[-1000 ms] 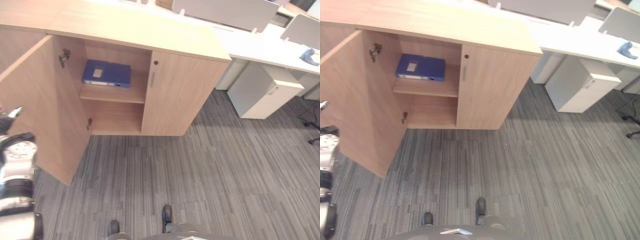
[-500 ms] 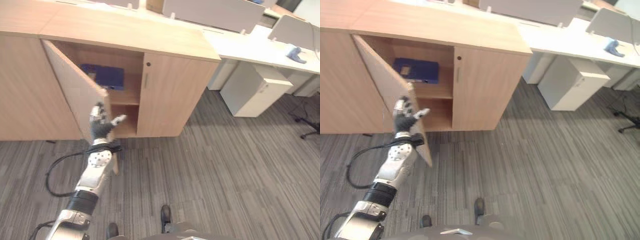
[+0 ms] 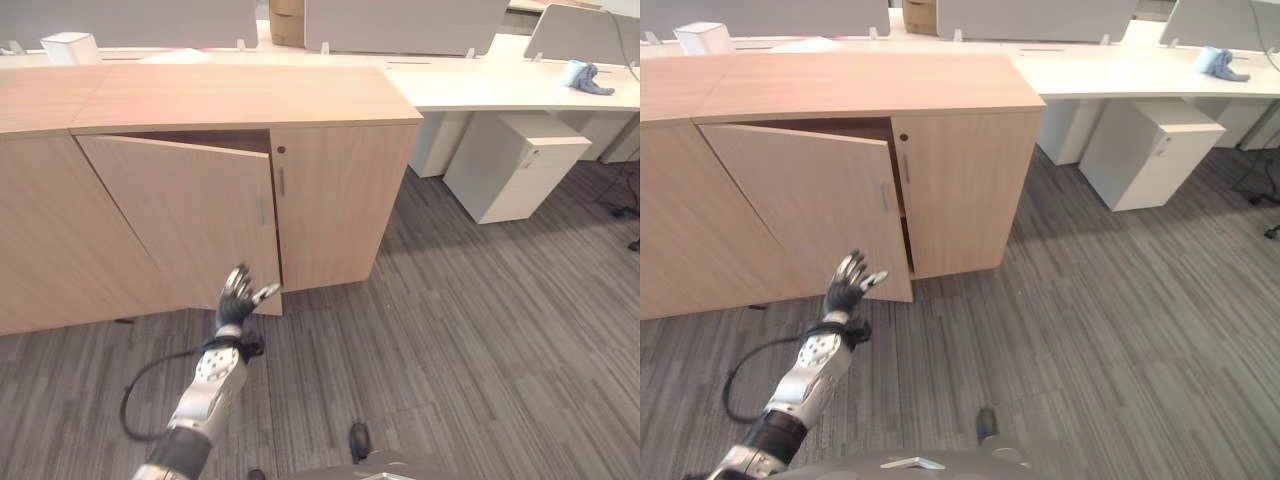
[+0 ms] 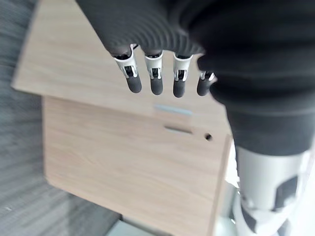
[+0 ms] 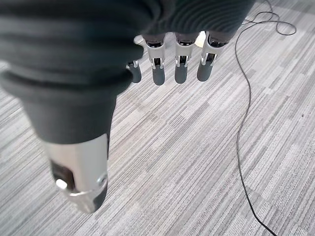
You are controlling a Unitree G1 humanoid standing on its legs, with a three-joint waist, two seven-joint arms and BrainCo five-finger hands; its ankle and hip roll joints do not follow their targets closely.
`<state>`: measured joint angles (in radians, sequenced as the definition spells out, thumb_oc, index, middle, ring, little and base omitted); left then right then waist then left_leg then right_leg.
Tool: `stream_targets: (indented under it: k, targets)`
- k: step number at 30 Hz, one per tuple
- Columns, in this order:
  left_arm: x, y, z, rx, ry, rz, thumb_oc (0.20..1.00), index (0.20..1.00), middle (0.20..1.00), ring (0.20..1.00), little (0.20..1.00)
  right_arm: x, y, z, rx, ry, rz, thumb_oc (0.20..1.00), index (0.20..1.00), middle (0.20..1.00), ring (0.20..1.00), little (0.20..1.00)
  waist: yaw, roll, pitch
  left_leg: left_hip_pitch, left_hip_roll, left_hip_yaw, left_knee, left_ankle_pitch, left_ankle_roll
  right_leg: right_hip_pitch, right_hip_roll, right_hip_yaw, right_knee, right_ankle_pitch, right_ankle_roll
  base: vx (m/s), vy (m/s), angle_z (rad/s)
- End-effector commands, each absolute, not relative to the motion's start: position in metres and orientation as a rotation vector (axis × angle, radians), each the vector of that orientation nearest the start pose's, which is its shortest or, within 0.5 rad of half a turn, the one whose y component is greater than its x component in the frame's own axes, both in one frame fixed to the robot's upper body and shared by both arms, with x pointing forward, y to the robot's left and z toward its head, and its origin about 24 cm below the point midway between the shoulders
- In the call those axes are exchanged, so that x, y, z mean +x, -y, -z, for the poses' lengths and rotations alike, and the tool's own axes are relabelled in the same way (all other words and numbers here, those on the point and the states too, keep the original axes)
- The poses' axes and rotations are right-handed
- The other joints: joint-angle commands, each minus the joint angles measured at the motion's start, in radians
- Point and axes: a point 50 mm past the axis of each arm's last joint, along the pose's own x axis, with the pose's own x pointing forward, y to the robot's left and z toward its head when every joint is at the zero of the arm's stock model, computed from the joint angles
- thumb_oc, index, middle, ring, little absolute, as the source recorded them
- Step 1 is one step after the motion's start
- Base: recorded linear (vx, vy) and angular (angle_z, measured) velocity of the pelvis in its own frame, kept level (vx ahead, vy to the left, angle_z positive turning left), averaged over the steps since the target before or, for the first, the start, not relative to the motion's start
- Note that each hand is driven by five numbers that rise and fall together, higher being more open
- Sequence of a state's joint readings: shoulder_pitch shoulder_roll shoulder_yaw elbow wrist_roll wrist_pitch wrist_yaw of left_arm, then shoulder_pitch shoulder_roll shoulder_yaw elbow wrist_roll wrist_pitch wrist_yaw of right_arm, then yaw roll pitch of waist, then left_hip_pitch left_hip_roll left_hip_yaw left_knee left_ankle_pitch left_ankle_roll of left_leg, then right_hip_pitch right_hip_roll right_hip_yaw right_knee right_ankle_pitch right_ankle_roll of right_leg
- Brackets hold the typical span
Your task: Put the empty folder in the office cabinet
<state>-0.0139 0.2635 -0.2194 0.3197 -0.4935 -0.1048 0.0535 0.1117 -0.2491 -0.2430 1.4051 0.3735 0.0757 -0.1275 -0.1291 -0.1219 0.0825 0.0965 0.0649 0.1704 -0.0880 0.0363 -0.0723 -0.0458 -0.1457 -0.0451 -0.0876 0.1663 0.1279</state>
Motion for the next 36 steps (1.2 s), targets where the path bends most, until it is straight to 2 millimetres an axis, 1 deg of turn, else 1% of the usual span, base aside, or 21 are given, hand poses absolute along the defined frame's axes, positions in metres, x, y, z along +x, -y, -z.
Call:
stream_targets:
  k: [1,2,3,5,6,7,8,10,11,12,13,14,15,16,18,20,23,25,28,36]
  targets:
    - [0.235,-0.198,0.032,-0.068,-0.314,-0.037,1.0,1.0,1.0,1.0,1.0,0.003,0.27,0.163,0.142,-1.483,0.751,1.0,1.0,1.0,1.0,1.0,0.021,-0.021,0.026,-0.029,-0.029,-0.027,0.001,-0.123,0.044,-0.01,-0.071,-0.007,0.05,-0.084,0.075,0.0,0.005,0.07]
    - [0.225,-0.203,0.045,-0.05,-0.377,-0.059,1.0,1.0,1.0,1.0,1.0,0.005,0.269,0.163,0.145,-1.477,0.75,1.0,1.0,1.0,1.0,1.0,0.024,-0.016,0.024,-0.029,-0.031,-0.03,0.001,-0.123,0.045,-0.009,-0.072,-0.007,0.055,-0.087,0.074,0.02,0.01,0.08]
    - [0.209,-0.212,0.067,0.005,-0.489,-0.092,1.0,1.0,1.0,1.0,1.0,0.01,0.269,0.163,0.145,-1.465,0.749,1.0,1.0,1.0,1.0,1.0,0.029,-0.008,0.025,-0.024,-0.033,-0.034,0.001,-0.126,0.047,-0.003,-0.072,-0.011,0.063,-0.095,0.074,0.0,0.013,0.06]
    - [0.187,-0.219,0.092,0.047,-0.634,-0.132,1.0,1.0,1.0,1.0,1.0,0.017,0.267,0.164,0.144,-1.446,0.74,1.0,1.0,1.0,1.0,1.0,0.036,0.0,0.021,-0.029,-0.039,-0.038,0.001,-0.118,0.049,-0.008,-0.077,-0.016,0.072,-0.096,0.072,-0.02,0.009,0.08]
    - [0.158,-0.227,0.123,0.168,-0.831,-0.153,1.0,1.0,1.0,1.0,1.0,0.027,0.265,0.164,0.134,-1.434,0.729,1.0,1.0,1.0,1.0,1.0,0.041,0.012,0.021,-0.031,-0.042,-0.049,0.001,-0.113,0.051,-0.007,-0.079,-0.025,0.08,-0.101,0.069,-0.02,0.001,0.11]
    - [0.158,-0.227,0.122,0.168,-0.831,-0.153,1.0,1.0,1.0,1.0,1.0,0.027,0.265,0.164,0.134,-1.433,0.729,1.0,1.0,1.0,1.0,1.0,0.041,0.012,0.021,-0.032,-0.042,-0.049,0.001,-0.113,0.051,-0.008,-0.079,-0.025,0.08,-0.101,0.069,-0.02,-0.007,0.11]
    - [0.132,-0.234,0.141,0.242,-0.985,-0.186,1.0,1.0,1.0,1.0,1.0,0.031,0.262,0.164,0.14,-1.425,0.731,1.0,1.0,1.0,1.0,1.0,0.043,0.017,0.018,-0.031,-0.043,-0.053,0.001,-0.112,0.051,-0.004,-0.079,-0.029,0.08,-0.103,0.066,0.0,-0.007,0.13]
    - [0.083,-0.24,0.162,0.29,-1.242,-0.262,1.0,1.0,1.0,1.0,1.0,0.04,0.254,0.166,0.174,-1.411,0.738,1.0,1.0,1.0,1.0,1.0,0.045,0.023,0.008,-0.027,-0.044,-0.056,0.001,-0.113,0.05,0.004,-0.079,-0.035,0.073,-0.105,0.062,0.03,-0.019,0.11]
    - [0.034,-0.242,0.17,0.296,-1.457,-0.291,1.0,1.0,1.0,1.0,1.0,0.051,0.245,0.167,0.264,-1.374,0.762,1.0,1.0,1.0,1.0,1.0,0.05,0.03,-0.009,-0.026,-0.042,-0.055,0.001,-0.113,0.049,0.012,-0.075,-0.041,0.061,-0.105,0.056,0.04,-0.023,0.05]
    - [0.034,-0.242,0.17,0.296,-1.457,-0.291,1.0,1.0,1.0,1.0,1.0,0.051,0.245,0.167,0.264,-1.374,0.762,1.0,1.0,1.0,1.0,1.0,0.049,0.03,-0.009,-0.026,-0.042,-0.055,0.001,-0.114,0.048,0.012,-0.075,-0.041,0.06,-0.105,0.056,0.07,-0.015,0.05]
    - [0.008,-0.24,0.171,0.239,-1.546,-0.328,1.0,1.0,1.0,1.0,1.0,0.06,0.235,0.169,0.331,-1.343,0.755,1.0,1.0,1.0,1.0,1.0,0.057,0.04,-0.024,-0.024,-0.039,-0.052,0.001,-0.113,0.046,0.02,-0.071,-0.047,0.045,-0.108,0.05,0.06,-0.005,0.08]
    - [0.004,-0.238,0.172,0.202,-1.553,-0.35,1.0,1.0,1.0,1.0,1.0,0.064,0.233,0.169,0.344,-1.327,0.74,1.0,1.0,1.0,1.0,1.0,0.061,0.045,-0.028,-0.024,-0.037,-0.052,0.001,-0.111,0.044,0.022,-0.068,-0.051,0.04,-0.108,0.047,0.06,-0.006,0.1]
    - [0.004,-0.238,0.172,0.202,-1.553,-0.35,1.0,1.0,1.0,1.0,1.0,0.064,0.233,0.169,0.344,-1.327,0.74,1.0,1.0,1.0,1.0,1.0,0.06,0.045,-0.028,-0.024,-0.036,-0.052,0.001,-0.111,0.044,0.022,-0.067,-0.051,0.04,-0.108,0.047,0.02,-0.007,0.08]
    - [0.002,-0.238,0.172,0.179,-1.554,-0.362,1.0,1.0,1.0,1.0,1.0,0.068,0.23,0.169,0.312,-1.333,0.694,1.0,1.0,1.0,1.0,1.0,0.066,0.051,-0.032,-0.027,-0.034,-0.055,0.001,-0.108,0.042,0.023,-0.064,-0.055,0.037,-0.11,0.044,0.01,-0.006,0.06]
    - [-0.009,-0.239,0.171,0.17,-1.589,-0.383,1.0,1.0,1.0,1.0,1.0,0.071,0.233,0.168,0.281,-1.324,0.678,1.0,1.0,1.0,1.0,1.0,0.073,0.056,-0.035,-0.031,-0.034,-0.061,0.001,-0.103,0.04,0.027,-0.061,-0.063,0.035,-0.111,0.04,0.01,-0.005,0.09]
    - [-0.018,-0.238,0.171,0.133,-1.612,-0.418,1.0,1.0,1.0,1.0,1.0,0.068,0.236,0.168,0.273,-1.338,0.678,1.0,1.0,1.0,1.0,1.0,0.083,0.061,-0.04,-0.034,-0.034,-0.068,0.001,-0.101,0.038,0.038,-0.06,-0.074,0.031,-0.115,0.038,0.02,-0.011,0.12]
    - [-0.018,-0.238,0.171,0.115,-1.606,-0.43,1.0,1.0,1.0,1.0,1.0,0.066,0.238,0.167,0.253,-1.35,0.673,1.0,1.0,1.0,1.0,1.0,0.087,0.063,-0.041,-0.035,-0.034,-0.076,0.001,-0.1,0.036,0.044,-0.06,-0.082,0.032,-0.119,0.037,0.01,-0.015,0.14]
    - [-0.013,-0.238,0.172,0.096,-1.584,-0.445,1.0,1.0,1.0,1.0,1.0,0.062,0.238,0.168,0.24,-1.368,0.667,1.0,1.0,1.0,1.0,1.0,0.092,0.065,-0.042,-0.037,-0.033,-0.086,0.001,-0.097,0.034,0.048,-0.06,-0.09,0.031,-0.122,0.035,0.0,-0.029,0.14]
    - [-0.01,-0.237,0.172,0.089,-1.574,-0.446,1.0,1.0,1.0,1.0,1.0,0.06,0.237,0.169,0.242,-1.377,0.667,1.0,1.0,1.0,1.0,1.0,0.094,0.066,-0.043,-0.037,-0.032,-0.091,0.001,-0.096,0.033,0.053,-0.06,-0.096,0.031,-0.123,0.035,0.0,-0.018,0.14]
    - [-0.004,-0.238,0.172,0.097,-1.554,-0.442,1.0,1.0,1.0,1.0,1.0,0.065,0.238,0.168,0.236,-1.356,0.668,1.0,1.0,1.0,1.0,1.0,0.094,0.068,-0.047,-0.037,-0.029,-0.097,0.001,-0.096,0.03,0.058,-0.059,-0.101,0.034,-0.128,0.033,0.0,-0.008,0.04]
